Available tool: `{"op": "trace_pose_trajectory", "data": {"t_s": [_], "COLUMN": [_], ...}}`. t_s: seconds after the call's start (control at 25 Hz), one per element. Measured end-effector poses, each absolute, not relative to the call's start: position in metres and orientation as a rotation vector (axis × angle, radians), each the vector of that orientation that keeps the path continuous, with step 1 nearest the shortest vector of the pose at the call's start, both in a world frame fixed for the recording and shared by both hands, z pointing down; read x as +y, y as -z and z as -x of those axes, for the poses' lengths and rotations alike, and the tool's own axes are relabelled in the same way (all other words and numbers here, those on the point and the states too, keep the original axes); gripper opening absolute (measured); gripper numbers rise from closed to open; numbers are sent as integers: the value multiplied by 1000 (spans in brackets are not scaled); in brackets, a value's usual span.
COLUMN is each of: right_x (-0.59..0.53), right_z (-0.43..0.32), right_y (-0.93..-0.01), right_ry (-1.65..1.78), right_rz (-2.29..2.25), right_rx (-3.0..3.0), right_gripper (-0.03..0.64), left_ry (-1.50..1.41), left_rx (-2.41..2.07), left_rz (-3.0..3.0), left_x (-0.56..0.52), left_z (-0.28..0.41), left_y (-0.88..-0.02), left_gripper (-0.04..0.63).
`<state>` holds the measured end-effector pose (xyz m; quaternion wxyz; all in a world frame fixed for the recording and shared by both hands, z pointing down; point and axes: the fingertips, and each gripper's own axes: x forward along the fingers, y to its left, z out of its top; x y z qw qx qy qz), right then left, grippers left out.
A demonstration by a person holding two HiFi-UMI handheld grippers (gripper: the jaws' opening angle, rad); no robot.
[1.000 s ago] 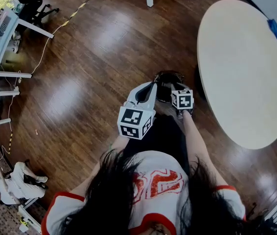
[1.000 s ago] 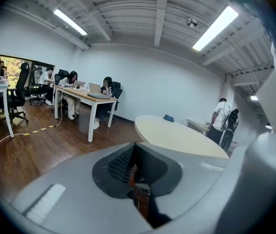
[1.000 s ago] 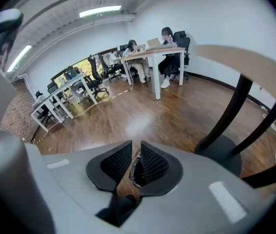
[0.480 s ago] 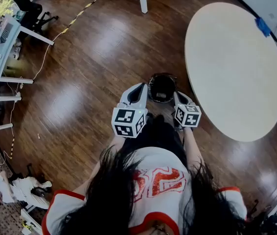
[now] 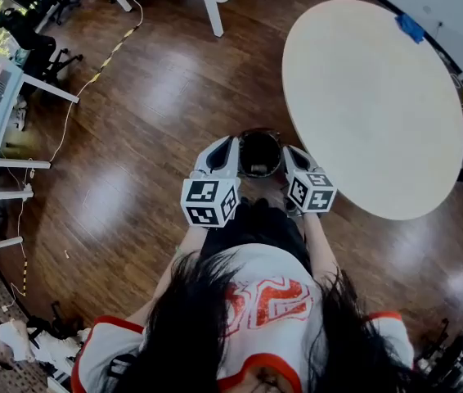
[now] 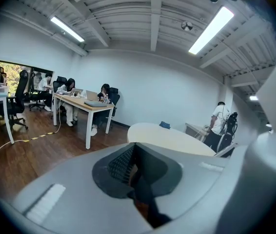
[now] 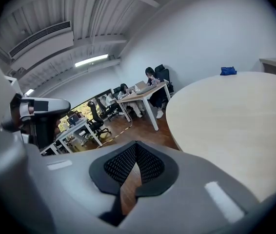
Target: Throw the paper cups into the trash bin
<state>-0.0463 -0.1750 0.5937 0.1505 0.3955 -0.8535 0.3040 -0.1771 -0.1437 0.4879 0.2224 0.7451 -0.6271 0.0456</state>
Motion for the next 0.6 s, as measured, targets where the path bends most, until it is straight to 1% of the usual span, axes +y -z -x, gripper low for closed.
{"op": "trace_pose_trajectory", "data": {"t_s": [0.32,0.6], "right_x": [-175,-174], "right_z": [43,50], "right_y": [-561,-543], "right_ry": [-857,-872], "right_rz": [-1194,-1333], "right_rx": [-2496,-2499], "right_gripper": [0,0], "left_ry": [-104,-136], "left_rx": [-1692,-1574], "left_rz": [-2129,-2230], "left_x": [-157,-162], "left_z": [166,162], "left_y": [-478,-475], "left_gripper": [0,0]}}
